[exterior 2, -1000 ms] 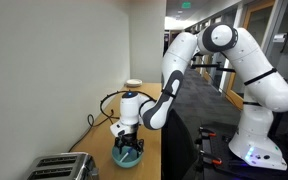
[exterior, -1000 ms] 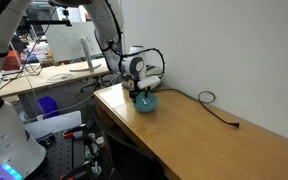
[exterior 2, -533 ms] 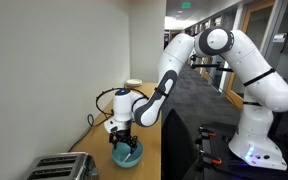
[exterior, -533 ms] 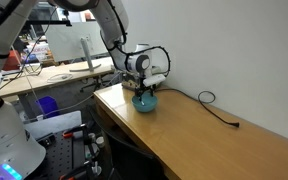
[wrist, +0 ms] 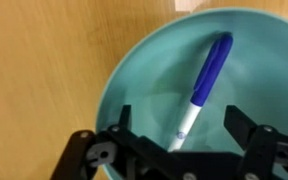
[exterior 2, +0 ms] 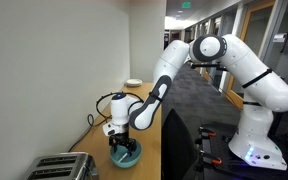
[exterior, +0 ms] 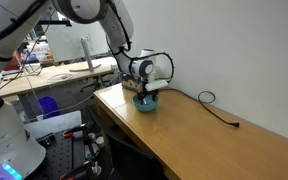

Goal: Take the blue pen out of the blue bowl

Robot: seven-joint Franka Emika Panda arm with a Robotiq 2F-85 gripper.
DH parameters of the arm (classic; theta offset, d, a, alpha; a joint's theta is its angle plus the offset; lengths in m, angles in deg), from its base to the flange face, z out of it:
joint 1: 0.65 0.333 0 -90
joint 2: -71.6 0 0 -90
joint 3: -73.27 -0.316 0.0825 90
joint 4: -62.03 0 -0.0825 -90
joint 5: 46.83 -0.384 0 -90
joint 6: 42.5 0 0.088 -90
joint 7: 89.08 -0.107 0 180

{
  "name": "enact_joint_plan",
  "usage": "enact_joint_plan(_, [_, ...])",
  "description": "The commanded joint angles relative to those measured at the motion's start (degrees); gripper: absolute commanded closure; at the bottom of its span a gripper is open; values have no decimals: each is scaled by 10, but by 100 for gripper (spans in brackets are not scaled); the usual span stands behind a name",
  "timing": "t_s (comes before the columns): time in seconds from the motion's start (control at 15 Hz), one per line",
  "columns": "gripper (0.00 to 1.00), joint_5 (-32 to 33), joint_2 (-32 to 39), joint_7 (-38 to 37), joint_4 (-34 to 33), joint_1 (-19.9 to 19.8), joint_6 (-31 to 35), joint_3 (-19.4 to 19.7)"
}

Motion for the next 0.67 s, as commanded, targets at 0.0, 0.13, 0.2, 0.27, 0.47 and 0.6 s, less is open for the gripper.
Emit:
enact_joint_plan(0.0, [0, -7, 8, -17, -5, 7, -2, 10])
enact_joint_plan(0.13, [26, -4, 13, -23, -7, 9, -1, 12])
enact_joint_plan(0.2, [34, -3, 15, -23, -6, 10, 1, 12])
enact_joint_plan(0.27, [42, 1, 16, -24, -5, 12, 4, 14])
enact_joint_plan(0.47, [66, 3, 16, -24, -5, 16, 9, 14])
enact_joint_plan(0.6, [81, 3, 15, -25, -6, 18, 8, 14])
